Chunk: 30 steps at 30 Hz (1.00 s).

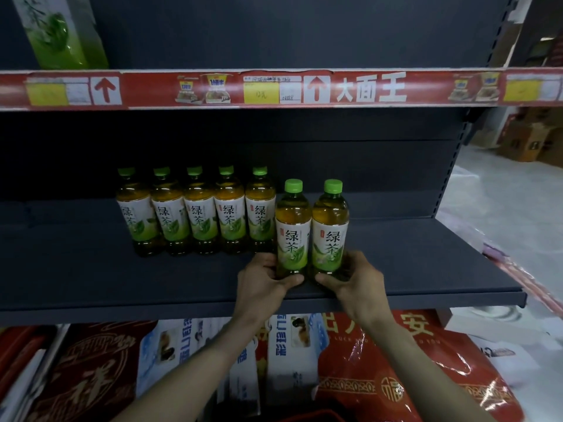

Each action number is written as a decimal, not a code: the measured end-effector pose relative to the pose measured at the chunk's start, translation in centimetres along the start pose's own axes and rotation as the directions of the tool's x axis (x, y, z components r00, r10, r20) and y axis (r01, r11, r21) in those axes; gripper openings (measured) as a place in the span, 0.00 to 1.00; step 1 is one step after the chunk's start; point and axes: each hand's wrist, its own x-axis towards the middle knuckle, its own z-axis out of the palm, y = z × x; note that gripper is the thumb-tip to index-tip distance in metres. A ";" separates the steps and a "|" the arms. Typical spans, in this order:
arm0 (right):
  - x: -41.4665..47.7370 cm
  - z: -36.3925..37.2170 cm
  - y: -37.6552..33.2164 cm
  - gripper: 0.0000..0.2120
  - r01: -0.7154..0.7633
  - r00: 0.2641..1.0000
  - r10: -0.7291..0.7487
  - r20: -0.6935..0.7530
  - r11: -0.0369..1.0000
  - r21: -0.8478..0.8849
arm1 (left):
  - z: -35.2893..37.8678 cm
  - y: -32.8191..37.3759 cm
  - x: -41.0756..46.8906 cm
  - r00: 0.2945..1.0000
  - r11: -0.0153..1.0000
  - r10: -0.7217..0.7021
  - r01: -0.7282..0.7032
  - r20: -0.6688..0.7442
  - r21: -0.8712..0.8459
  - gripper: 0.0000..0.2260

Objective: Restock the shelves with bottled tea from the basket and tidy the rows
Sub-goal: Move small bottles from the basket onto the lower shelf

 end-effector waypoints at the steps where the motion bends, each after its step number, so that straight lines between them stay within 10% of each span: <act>1: 0.3 0.1 0.2 0.31 0.006 1.000 -0.006 -0.004 1.000 -0.019 | 0.1 0.0 0.3 1.000 1.000 -0.009 0.009 0.001 -0.001 0.21; 30: 6.4 2.2 1.0 0.29 -0.162 0.987 0.161 -0.022 0.987 -0.025 | 2.6 0.6 4.5 0.993 0.887 0.022 0.036 -0.120 0.460 0.24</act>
